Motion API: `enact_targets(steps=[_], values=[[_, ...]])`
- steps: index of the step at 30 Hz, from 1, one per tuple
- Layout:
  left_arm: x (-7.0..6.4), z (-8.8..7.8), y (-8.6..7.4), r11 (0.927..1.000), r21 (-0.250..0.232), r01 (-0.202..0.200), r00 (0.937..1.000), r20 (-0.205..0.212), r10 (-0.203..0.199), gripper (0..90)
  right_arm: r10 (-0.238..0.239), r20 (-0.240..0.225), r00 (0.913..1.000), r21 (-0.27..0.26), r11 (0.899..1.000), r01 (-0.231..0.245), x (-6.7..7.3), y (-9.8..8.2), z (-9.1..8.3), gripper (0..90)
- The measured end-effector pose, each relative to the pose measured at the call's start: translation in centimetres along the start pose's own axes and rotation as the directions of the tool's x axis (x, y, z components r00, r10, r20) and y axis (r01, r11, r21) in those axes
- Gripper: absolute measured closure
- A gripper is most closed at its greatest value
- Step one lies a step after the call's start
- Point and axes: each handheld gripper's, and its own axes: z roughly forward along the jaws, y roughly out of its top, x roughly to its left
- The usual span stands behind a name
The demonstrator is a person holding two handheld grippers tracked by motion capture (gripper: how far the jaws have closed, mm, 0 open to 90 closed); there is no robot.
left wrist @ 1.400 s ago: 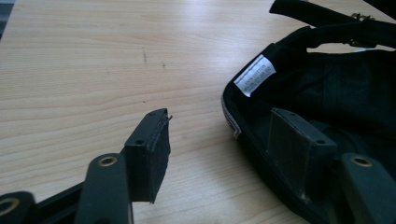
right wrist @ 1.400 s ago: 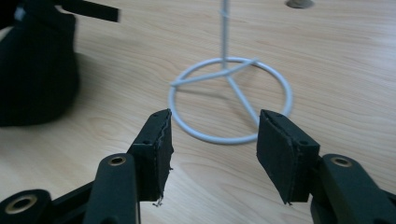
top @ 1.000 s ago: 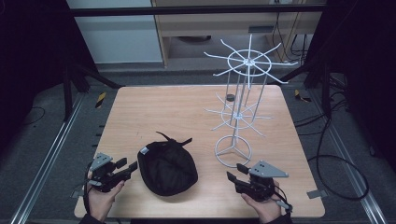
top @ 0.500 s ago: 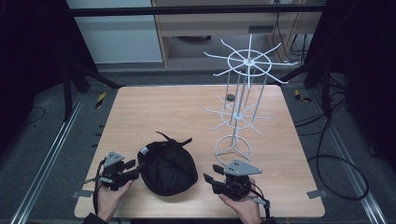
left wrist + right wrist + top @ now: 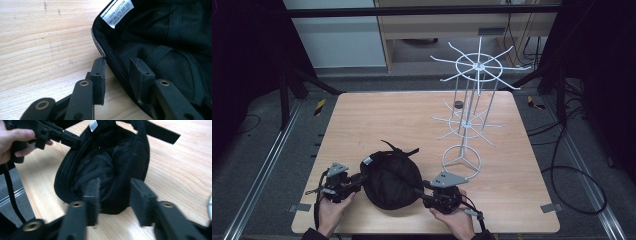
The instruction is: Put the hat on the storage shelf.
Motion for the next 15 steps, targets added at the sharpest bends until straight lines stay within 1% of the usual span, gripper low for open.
enact_targets(steps=[1, 3, 4, 5, 7, 8, 9, 11, 12, 13, 15], values=[[-0.1, 0.0, 0.0, 1.0, 0.0, -0.002, 1.0, 0.006, 0.002, 66.6, 0.006, 0.003, 1.0, -0.001, 1.0, -0.006, -0.1, 0.0, 0.1, 66.9], [-0.3, -0.1, -0.1, 1.0, 0.004, -0.008, 0.9999, 0.012, 0.008, 67.0, 0.004, 0.013, 0.9999, -0.001, 1.0, -0.004, -0.3, 0.0, 0.1, 72.8], [-0.3, -0.1, -0.1, 1.0, 0.004, -0.008, 0.9999, 0.012, 0.008, 66.9, 0.004, 0.013, 0.9999, -0.001, 1.0, -0.004, -0.3, 0.0, 0.1, 72.8], [-0.6, -0.2, -0.2, 0.9997, 0.008, -0.022, 0.9996, 0.016, 0.022, 66.6, 0.007, 0.029, 0.9995, -0.009, 1.0, -0.007, -0.7, 0.1, 0.0, 76.1], [-0.9, -0.2, -0.2, 0.9996, 0.008, -0.027, 0.9993, 0.025, 0.027, 66.1, 0.014, 0.054, 0.9984, -0.012, 1.0, -0.013, -1.0, 0.1, -0.1, 76.8], [-0.9, -0.2, -0.2, 0.9996, 0.008, -0.027, 0.9993, 0.025, 0.027, 66.0, 0.014, 0.054, 0.9984, -0.012, 1.0, -0.013, -1.0, 0.1, -0.1, 76.8], [-1.1, -0.2, -0.3, 0.9994, 0.013, -0.031, 0.9989, 0.036, 0.031, 65.7, 0.023, 0.071, 0.9972, -0.014, 1.0, -0.022, -1.4, 0.1, -0.1, 74.5], [-1.3, -0.3, -0.3, 0.9992, 0.016, -0.038, 0.9985, 0.039, 0.037, 65.3, 0.041, 0.085, 0.9955, -0.021, 0.999, -0.04, -1.6, 0.1, -0.2, 67.4], [-1.4, -0.3, -0.4, 0.9992, 0.014, -0.038, 0.9985, 0.039, 0.038, 64.9, 0.044, 0.091, 0.9948, -0.015, 0.999, -0.043, -1.6, 0.1, -0.3, 63.1], [-1.4, -0.3, -0.4, 0.9992, 0.014, -0.038, 0.9985, 0.039, 0.038, 64.1, 0.05, 0.096, 0.9941, -0.009, 0.999, -0.049, -1.6, 0.1, -0.3, 59.7], [-1.5, -0.1, -0.4, 0.9991, 0.017, -0.039, 0.9988, 0.031, 0.038, 60.5, 0.058, 0.09, 0.9942, 0.006, 0.998, -0.059, -1.6, -0.1, -0.1, 56.9]])
